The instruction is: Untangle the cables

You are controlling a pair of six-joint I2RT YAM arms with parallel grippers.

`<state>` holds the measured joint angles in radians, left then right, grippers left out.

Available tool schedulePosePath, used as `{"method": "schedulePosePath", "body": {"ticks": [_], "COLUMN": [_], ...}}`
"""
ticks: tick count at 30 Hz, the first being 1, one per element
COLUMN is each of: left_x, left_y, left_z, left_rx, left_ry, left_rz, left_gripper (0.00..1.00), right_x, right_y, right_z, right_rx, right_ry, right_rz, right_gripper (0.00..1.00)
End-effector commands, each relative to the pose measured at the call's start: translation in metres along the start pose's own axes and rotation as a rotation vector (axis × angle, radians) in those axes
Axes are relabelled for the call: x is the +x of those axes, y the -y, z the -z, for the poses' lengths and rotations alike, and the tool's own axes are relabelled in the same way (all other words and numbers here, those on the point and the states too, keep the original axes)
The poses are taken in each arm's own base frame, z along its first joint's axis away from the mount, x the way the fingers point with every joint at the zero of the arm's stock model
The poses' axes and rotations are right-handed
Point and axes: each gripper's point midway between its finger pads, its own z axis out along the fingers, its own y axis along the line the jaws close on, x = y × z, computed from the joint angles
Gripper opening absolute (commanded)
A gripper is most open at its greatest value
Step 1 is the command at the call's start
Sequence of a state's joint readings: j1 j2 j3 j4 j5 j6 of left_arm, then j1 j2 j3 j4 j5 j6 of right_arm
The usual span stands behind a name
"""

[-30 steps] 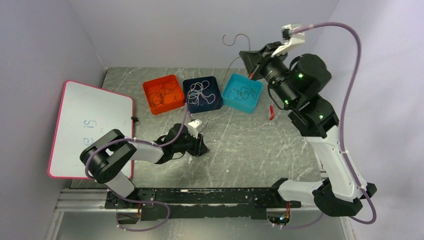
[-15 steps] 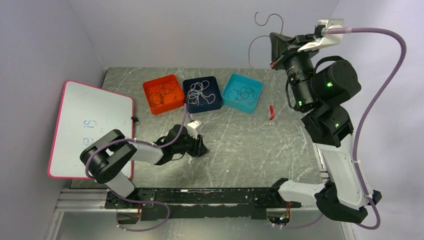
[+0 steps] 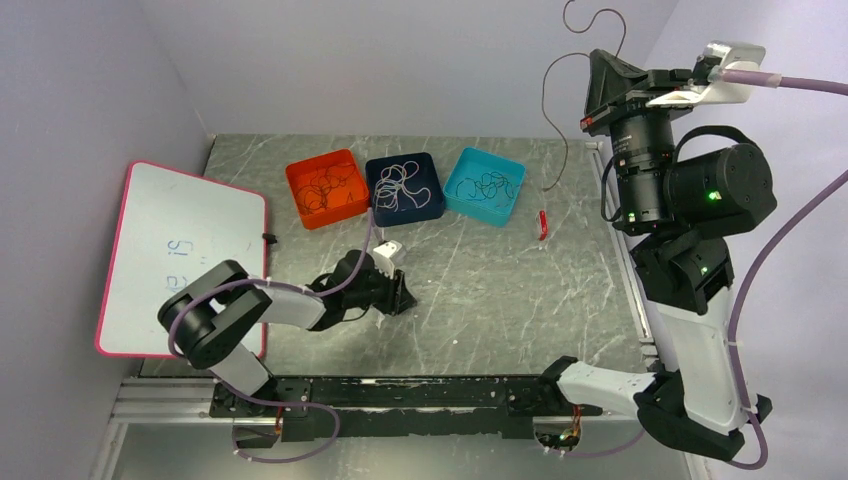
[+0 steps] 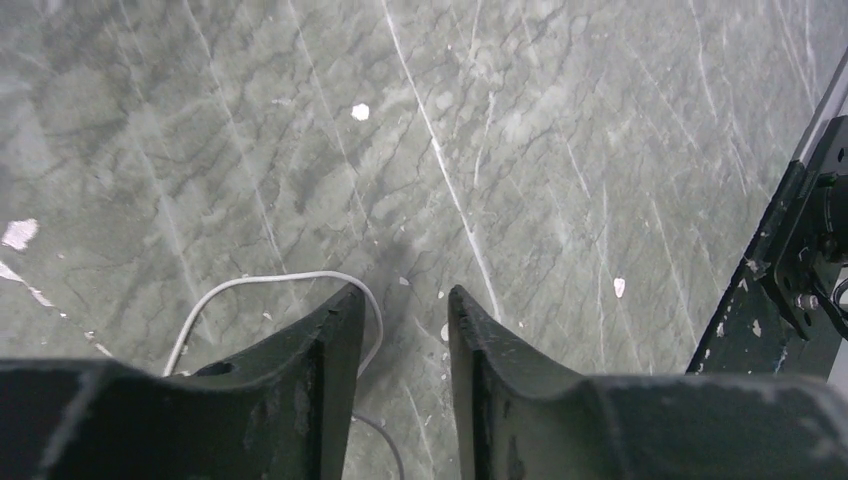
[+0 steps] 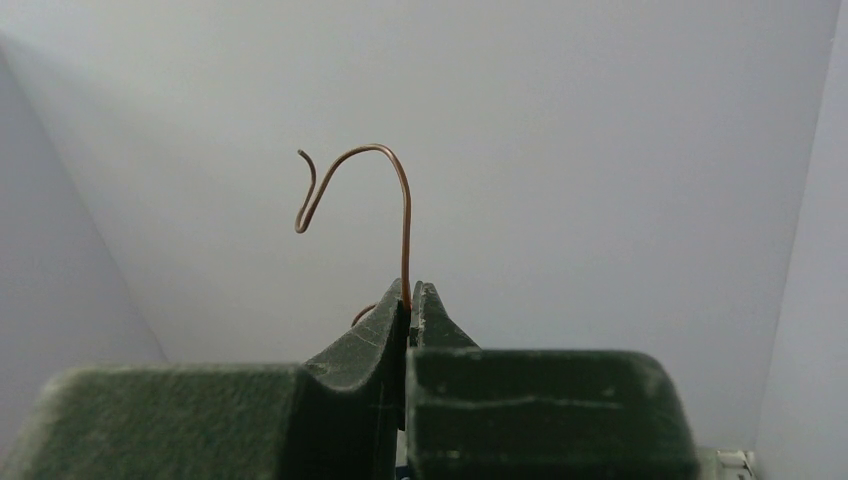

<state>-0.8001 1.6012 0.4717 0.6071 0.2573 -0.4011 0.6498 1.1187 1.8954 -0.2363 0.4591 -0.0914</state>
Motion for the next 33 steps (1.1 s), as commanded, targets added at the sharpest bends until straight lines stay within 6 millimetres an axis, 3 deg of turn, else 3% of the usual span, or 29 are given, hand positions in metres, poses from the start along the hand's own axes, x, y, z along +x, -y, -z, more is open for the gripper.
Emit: {"method": "schedulePosePath", "body": {"ticks": [1,9,16,23,33], "left_x": [-0.036,-0.113,-0.144,-0.178,-0.245], "left_y": [0.014,0.041,0.061,0.079,0.138], "left_z": [0.012,0.056,0.096,0.126,0.141], "left_rx": [0.013,-0.005,-0.009,-0.001,0.178], "left_ry": [0.132,0.293,0.355,0.441,0.573], "left_rz": [-0.026,-0.173,-0.249,-0.296,-0.412], "left_gripper": [0.45,0.61,0.72,0.73,0.73], "right_x": [0.015,0.048,0.068,0.09,0.115], "right_y": [0.002,-0.007,-0.018,-0.023,-0.027], "right_z": [0.003,0.006,0.007,0.009,0.01], "right_rx": [0.009,-0.018,-0.052,-0.065,-0.023], "right_ry": [-0.041,-0.134,-0.179,-0.231,-0.293], "right_rz": [0.011,-0.014,-0.059,-0.075,-0.185], "right_gripper": [0.0,0.0,0.0,0.0,0.0]}}
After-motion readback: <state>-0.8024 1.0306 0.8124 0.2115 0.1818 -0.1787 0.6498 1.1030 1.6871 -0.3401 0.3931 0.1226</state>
